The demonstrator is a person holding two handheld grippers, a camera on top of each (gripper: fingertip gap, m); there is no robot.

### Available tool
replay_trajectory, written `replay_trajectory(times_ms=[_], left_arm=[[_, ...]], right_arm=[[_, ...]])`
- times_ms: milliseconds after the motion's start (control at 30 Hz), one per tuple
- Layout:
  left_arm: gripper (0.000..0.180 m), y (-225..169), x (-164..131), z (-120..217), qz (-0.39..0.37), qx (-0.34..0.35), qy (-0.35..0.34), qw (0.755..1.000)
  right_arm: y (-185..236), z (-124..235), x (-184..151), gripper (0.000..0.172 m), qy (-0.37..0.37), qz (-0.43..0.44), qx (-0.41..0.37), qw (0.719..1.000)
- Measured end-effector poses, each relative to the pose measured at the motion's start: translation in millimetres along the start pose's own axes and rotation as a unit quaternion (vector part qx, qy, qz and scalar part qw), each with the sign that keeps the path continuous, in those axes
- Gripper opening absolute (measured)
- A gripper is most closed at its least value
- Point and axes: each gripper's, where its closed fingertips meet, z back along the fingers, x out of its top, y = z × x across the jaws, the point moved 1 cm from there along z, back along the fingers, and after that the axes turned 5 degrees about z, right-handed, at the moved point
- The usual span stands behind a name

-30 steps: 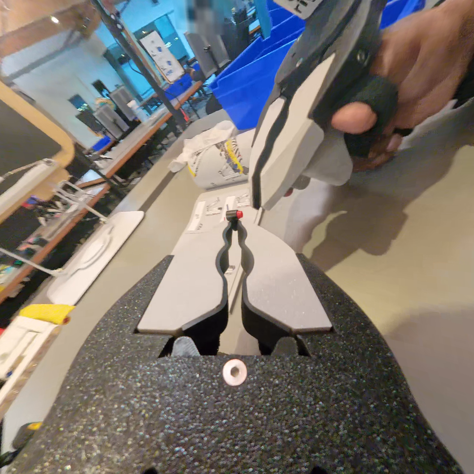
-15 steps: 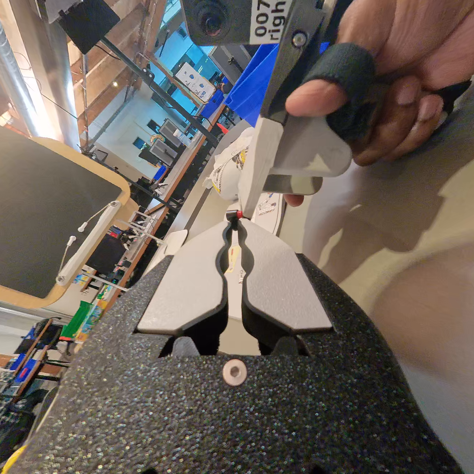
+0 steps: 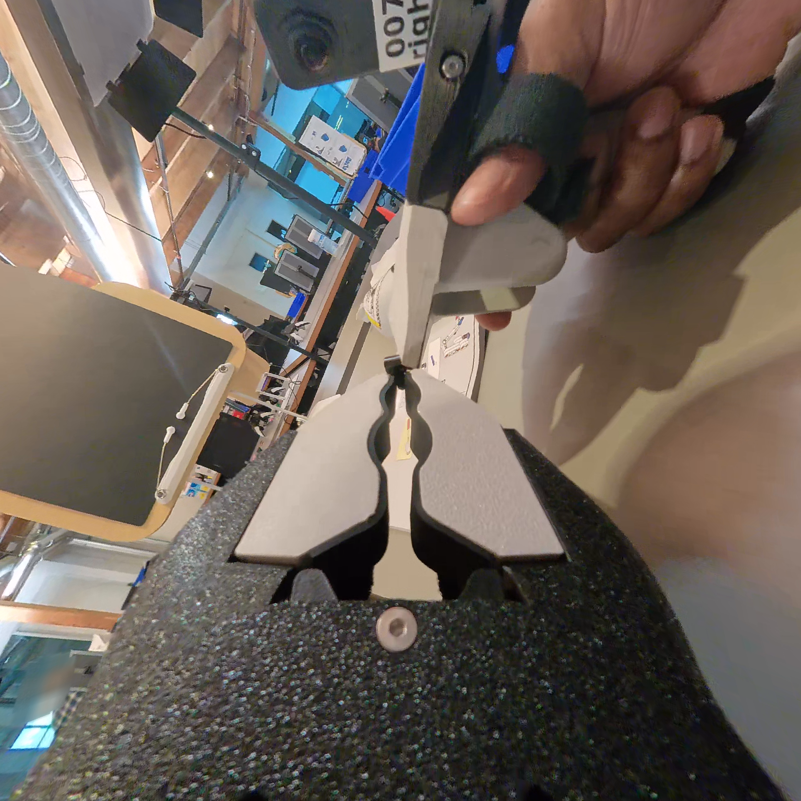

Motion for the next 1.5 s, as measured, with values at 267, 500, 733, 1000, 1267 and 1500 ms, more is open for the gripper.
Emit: replay_trajectory(times_ms=[267,500,733,1000,1267,1500], left_arm=[[0.005,-3.0,-1.9,-1.4,0.036,-0.018,0.01,0.999],[0.004,9.9,-13.6,-2.5,0.088,-0.004,0.03,0.996],[0.004,7.9,-18.1,-2.8,0.126,-0.029,0.031,0.991],[0.004,-1.2,-9.1,-2.2,0.087,-0.036,0.016,0.995],[0.004,-3.9,-2.9,-0.1,0.042,-0.027,0.006,0.999],[0.004,-5.8,-4.0,0.0,0.065,-0.044,0.009,0.997]], right_arm=[[-1.7,1.3,-6.0,0.003,0.031,0.043,-0.03,0.998],[-2.3,1.1,-16.4,0.0,0.065,0.074,-0.046,0.994],[-8.0,0.2,-17.1,0.0,0.066,0.063,-0.058,0.994],[-6.8,0.9,-4.3,0.008,0.015,0.018,-0.037,0.999],[-1.1,-0.2,-3.3,0.007,0.007,0.0,-0.011,1.0],[-1.2,0.5,-8.5,0.005,0.028,0.026,-0.019,0.999]])
